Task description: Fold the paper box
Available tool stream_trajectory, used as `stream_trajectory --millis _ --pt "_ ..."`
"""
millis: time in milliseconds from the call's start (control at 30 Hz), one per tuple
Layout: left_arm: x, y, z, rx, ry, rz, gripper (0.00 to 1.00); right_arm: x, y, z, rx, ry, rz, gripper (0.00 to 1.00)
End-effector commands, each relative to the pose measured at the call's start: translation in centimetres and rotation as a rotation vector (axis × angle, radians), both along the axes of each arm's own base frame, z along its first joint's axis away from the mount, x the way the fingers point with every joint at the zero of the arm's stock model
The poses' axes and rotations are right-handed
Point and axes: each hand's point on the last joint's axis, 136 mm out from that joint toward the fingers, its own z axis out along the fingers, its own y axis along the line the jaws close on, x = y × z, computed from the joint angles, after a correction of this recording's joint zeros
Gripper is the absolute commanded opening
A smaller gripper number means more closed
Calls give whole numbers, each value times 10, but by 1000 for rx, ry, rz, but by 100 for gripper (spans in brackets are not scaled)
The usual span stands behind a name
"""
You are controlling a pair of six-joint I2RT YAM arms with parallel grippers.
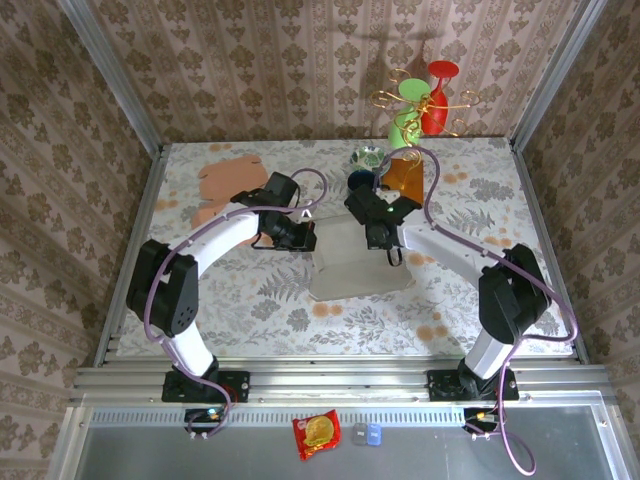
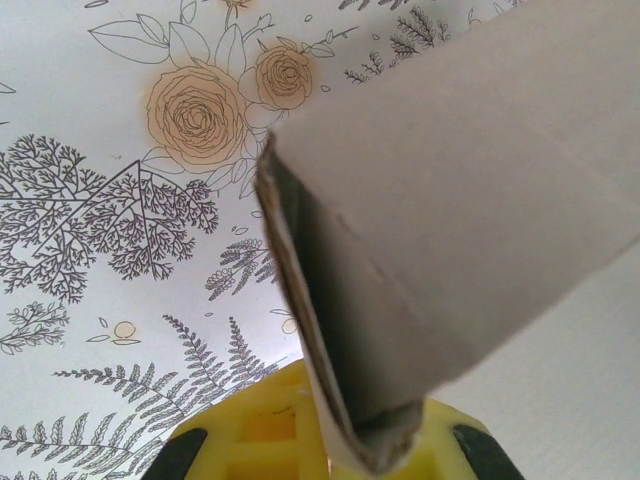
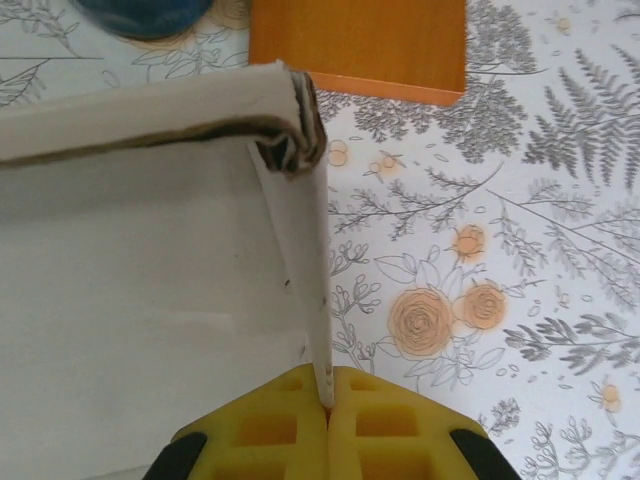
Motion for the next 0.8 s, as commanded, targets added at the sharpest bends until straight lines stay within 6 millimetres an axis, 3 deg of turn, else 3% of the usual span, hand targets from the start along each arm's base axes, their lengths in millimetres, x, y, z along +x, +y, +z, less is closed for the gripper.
stream_trajectory --millis 0,133,333,533,767 --pt "-1 -2 -1 0 20 -8 0 -6 -19 17 -171 -37 -80 0" --pt "1 -3 1 -11 19 -2 0 -9 -10 22 -233 -39 -90 0" --pt "3 -6 2 -20 17 -1 0 -7 42 1 101 -1 67 0" --pt "1 -4 1 -15 23 -2 0 -4 38 7 183 0 63 1" --pt "0 -4 0 -13 27 -10 0 3 27 12 277 -24 81 22"
